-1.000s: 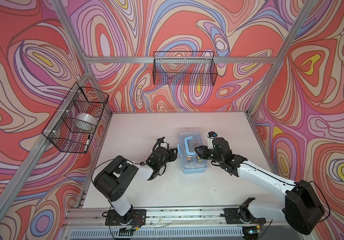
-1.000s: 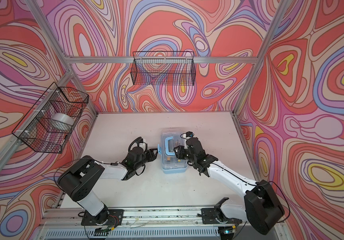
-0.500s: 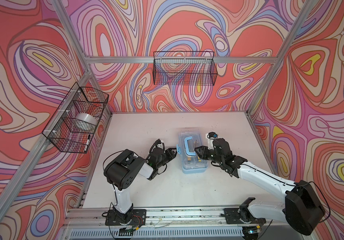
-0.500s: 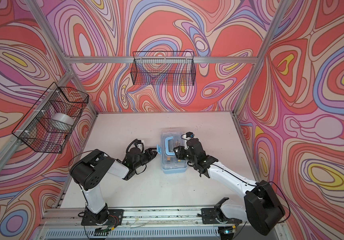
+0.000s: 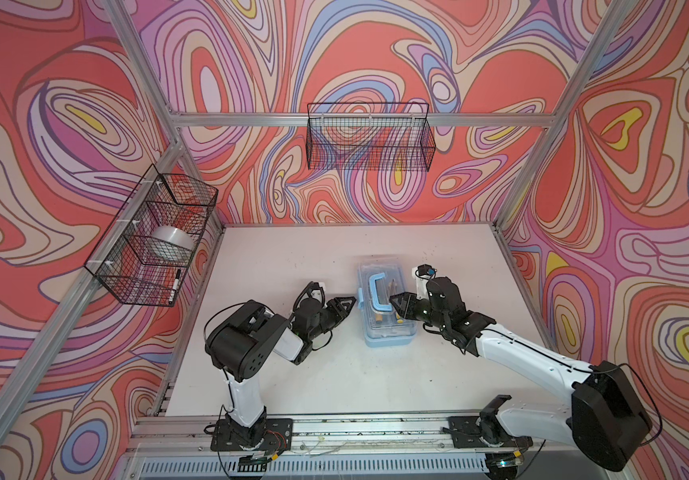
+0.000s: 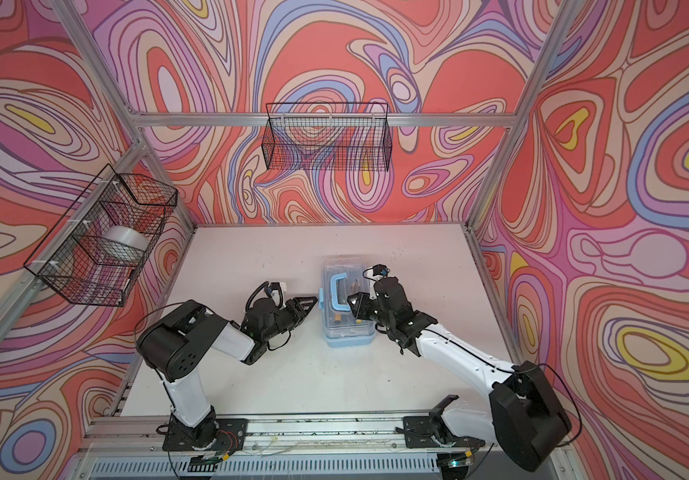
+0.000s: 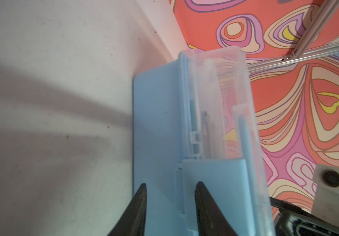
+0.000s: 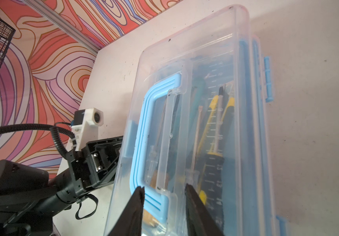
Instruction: Pack the tool kit
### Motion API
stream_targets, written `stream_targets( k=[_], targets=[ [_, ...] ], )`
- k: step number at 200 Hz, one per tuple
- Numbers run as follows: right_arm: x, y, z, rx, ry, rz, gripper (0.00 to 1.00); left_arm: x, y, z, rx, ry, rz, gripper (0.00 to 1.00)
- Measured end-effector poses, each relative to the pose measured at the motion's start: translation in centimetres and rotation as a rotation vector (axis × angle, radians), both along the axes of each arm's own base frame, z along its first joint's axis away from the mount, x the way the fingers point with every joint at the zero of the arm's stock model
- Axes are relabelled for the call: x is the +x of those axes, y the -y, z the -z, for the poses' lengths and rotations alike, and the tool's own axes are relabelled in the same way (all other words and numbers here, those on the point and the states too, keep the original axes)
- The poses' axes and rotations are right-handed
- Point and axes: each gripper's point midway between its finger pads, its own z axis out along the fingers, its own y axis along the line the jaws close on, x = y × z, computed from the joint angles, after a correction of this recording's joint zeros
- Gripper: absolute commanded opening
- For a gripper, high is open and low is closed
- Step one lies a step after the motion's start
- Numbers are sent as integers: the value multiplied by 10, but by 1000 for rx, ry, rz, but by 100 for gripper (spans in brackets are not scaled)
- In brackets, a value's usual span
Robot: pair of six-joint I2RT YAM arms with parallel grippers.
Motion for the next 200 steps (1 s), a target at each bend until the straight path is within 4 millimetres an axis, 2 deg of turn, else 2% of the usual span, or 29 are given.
stream_targets(
  k=[29, 91, 134, 200],
  targets=[
    [0, 0, 0, 1, 0, -1, 35, -1, 0, -18, 5, 45, 7, 40],
    [0, 0, 0, 2, -2, 0, 34, -2, 3, -16, 11, 34, 31, 37],
    [-1, -1, 0, 5, -4, -6, 33, -3, 5, -16, 7, 35, 42, 43],
    [0, -3, 1, 10, -2, -10, 31, -6, 8, -17, -3, 33, 67, 42]
  ],
)
